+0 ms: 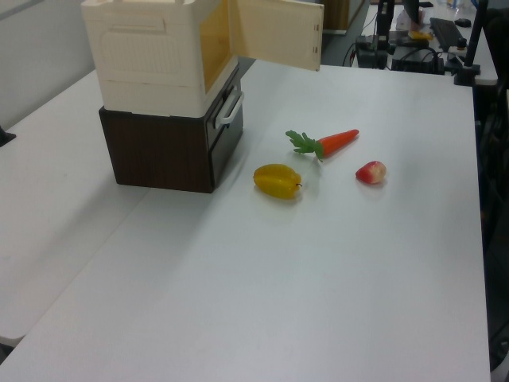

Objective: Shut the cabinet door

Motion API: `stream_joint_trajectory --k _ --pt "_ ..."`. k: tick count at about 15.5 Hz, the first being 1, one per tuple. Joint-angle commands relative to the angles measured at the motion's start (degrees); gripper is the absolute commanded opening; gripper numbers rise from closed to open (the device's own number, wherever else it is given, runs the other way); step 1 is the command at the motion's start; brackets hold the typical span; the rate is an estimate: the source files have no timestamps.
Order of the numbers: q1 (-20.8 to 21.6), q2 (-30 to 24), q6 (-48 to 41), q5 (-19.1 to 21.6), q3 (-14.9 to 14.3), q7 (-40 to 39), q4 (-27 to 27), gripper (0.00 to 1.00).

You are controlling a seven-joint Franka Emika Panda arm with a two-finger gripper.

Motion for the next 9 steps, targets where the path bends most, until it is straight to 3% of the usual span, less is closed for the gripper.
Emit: stream_joint_trajectory --k 1,4,9 --pt "0.75 -0.97 1.84 2.83 -2.3 -4.96 -0.34 0.0" --pt "0.75 -0.53 8.86 3.0 -2.3 -10.39 -0.16 0.0" --pt "0.31 -0.35 12.99 3.0 -2.48 -23.58 0.19 0.0"
